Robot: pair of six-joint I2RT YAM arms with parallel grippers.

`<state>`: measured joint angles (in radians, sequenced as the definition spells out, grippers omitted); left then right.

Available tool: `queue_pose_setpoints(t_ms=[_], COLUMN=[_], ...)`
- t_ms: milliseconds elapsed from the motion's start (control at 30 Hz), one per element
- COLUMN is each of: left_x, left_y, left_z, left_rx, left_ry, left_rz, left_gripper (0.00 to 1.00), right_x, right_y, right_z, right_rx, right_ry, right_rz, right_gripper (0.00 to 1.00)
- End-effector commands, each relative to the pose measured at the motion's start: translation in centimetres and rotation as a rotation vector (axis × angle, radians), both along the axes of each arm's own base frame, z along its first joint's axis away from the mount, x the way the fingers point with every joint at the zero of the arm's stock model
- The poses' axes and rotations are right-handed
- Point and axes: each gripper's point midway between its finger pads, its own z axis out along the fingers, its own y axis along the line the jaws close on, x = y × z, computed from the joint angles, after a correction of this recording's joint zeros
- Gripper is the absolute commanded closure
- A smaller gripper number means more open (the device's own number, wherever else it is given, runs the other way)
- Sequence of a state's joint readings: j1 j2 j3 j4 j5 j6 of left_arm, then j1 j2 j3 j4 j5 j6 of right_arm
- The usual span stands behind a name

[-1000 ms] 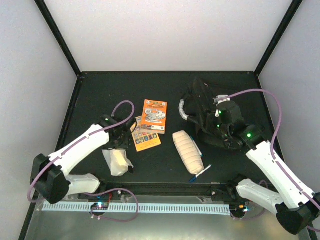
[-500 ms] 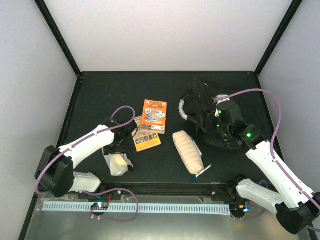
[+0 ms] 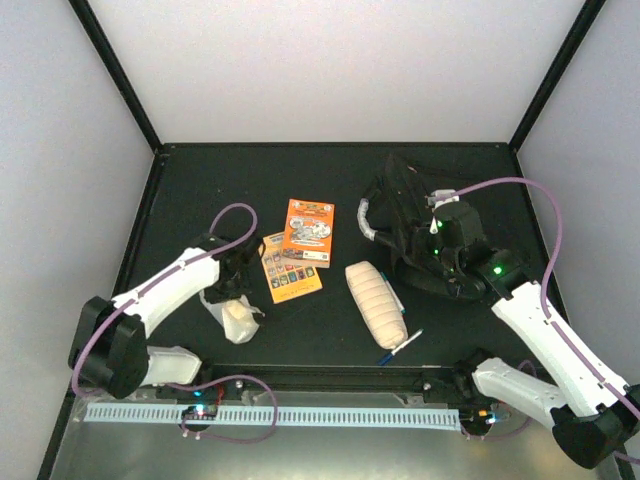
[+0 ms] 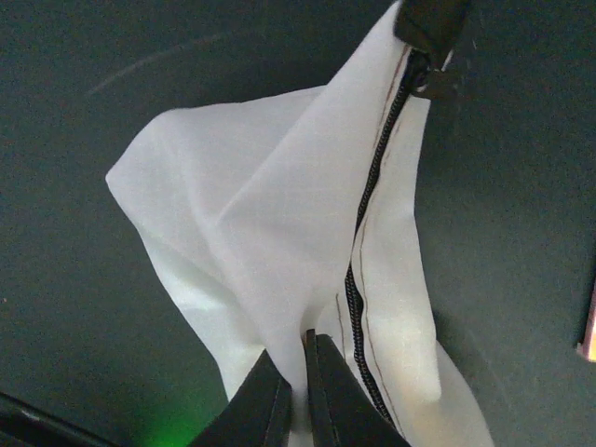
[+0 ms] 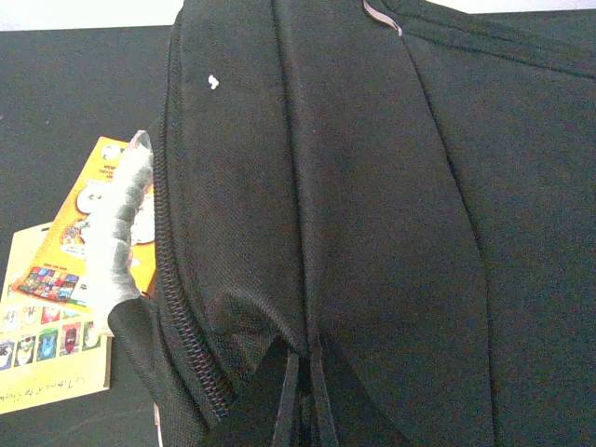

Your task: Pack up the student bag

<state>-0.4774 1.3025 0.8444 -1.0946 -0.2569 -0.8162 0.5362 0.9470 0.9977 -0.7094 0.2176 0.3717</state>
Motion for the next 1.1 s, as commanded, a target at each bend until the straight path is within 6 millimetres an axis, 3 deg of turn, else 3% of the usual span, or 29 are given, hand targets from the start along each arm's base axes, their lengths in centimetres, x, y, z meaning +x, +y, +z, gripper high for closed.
queue_pose_setpoints(t_ms=[0,333,367,467,500,533,600,667,767,933,1067], left_x=[3.2,11.8,12.5,13.8,13.9,14.0,13.9,13.6,12.4,7.3,2.8], left_y=[0.0,4.2,4.3,3.9,3.7,3.5,2.6,0.7,-4.8,-13.9,-20.5], left_z=[1.7,5.9,6.1,7.0,7.4,8.0,9.3,10.6,13.5,16.7,17.4], left_rx=[-0.055,-0.021,-0.02,-0.043,-0.055,-0.069,-0.119,-0.195,-0.394,-0.765,-0.973], left_ry=[-0.114,-0.29,-0.293,-0.3,-0.316,-0.339,-0.388,-0.437,-0.536,-0.65,-0.591], left_rz=[0.034,0.142,0.14,0.113,0.106,0.096,0.043,-0.063,-0.325,-0.657,-0.823], left_gripper=[0.98,0.95,0.91,0.56,0.25,0.12,0.04,0.04,0.01,0.01,0.01], right_x=[0.7,0.8,0.8,0.6,0.5,0.5,0.3,0.3,0.5,0.9,1.0], right_y=[0.1,0.4,0.4,0.2,0.0,-0.1,-0.3,-0.5,-0.7,-1.4,-2.2], right_z=[2.2,1.9,1.9,1.9,1.9,1.9,2.0,1.9,1.4,0.7,0.6], right_rx=[0.041,0.034,0.032,0.022,0.021,0.019,0.02,0.017,-0.005,-0.047,-0.059], right_ry=[-0.074,-0.053,-0.05,-0.045,-0.046,-0.048,-0.052,-0.052,-0.04,-0.02,-0.02], right_rz=[-0.008,0.006,0.006,0.001,-0.003,-0.008,-0.015,-0.022,-0.038,-0.071,-0.106], right_gripper=[0.98,0.98,0.98,0.98,0.98,0.98,0.98,0.98,0.98,0.98,0.98])
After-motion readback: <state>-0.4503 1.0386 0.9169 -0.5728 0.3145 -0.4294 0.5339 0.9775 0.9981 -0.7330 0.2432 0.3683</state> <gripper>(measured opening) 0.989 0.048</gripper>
